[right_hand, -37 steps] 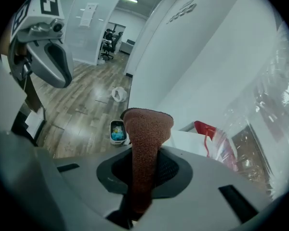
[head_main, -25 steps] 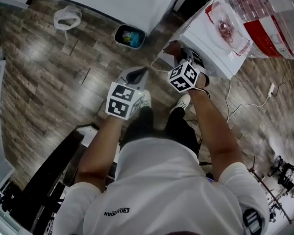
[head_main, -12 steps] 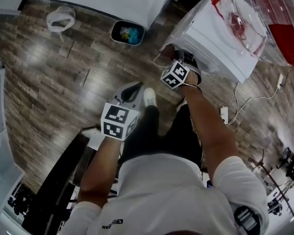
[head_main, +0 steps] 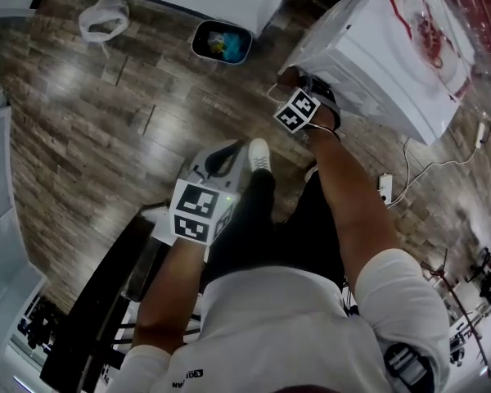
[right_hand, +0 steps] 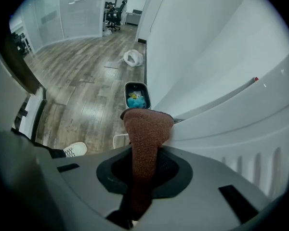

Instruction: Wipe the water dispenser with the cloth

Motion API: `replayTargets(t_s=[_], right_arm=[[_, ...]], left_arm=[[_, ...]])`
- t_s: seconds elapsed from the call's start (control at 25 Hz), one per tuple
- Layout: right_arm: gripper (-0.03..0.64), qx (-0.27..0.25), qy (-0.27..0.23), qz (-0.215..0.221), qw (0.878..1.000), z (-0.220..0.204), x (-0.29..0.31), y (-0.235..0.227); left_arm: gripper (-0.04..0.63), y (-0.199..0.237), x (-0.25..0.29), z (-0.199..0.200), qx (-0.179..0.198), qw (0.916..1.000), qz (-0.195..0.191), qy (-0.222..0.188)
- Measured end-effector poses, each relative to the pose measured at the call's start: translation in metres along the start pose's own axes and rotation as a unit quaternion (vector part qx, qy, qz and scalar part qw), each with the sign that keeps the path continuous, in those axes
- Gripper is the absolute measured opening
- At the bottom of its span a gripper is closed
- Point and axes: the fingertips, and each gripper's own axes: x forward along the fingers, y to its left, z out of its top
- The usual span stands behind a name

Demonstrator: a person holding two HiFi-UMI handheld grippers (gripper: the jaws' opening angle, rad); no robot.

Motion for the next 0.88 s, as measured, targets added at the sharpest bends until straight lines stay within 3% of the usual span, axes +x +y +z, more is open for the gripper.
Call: replayTargets(t_s=[0.36,0.64,0.8,0.88], right_arm=[[0.055,-0.010,0.015,0.014,1.000,0.000,0.020,0.009],[0.057,0.009,-0.013,0.013,1.000,-0.001,-0.022,0.009],[0.055,0.071,-0.073,0.036,0.994,-0.004,-0.082,0.023],[0.057,0.139,-0.121,0.066,0.981,-0.003,-0.123,0.029]], left_arm=[[-0.011,0.004,-0.002,-0.006,0.004,1.0000,0.002,0.006],[-0.011,-0.009,-0.005,0.007,0.010,0.9999,-0.010,-0.007],[-0.011,-0.022,-0.009,0.021,0.029,0.9990,-0.024,-0.023],[-0.011,-0.025,-0.011,0.030,0.036,0.9983,-0.032,-0.033]])
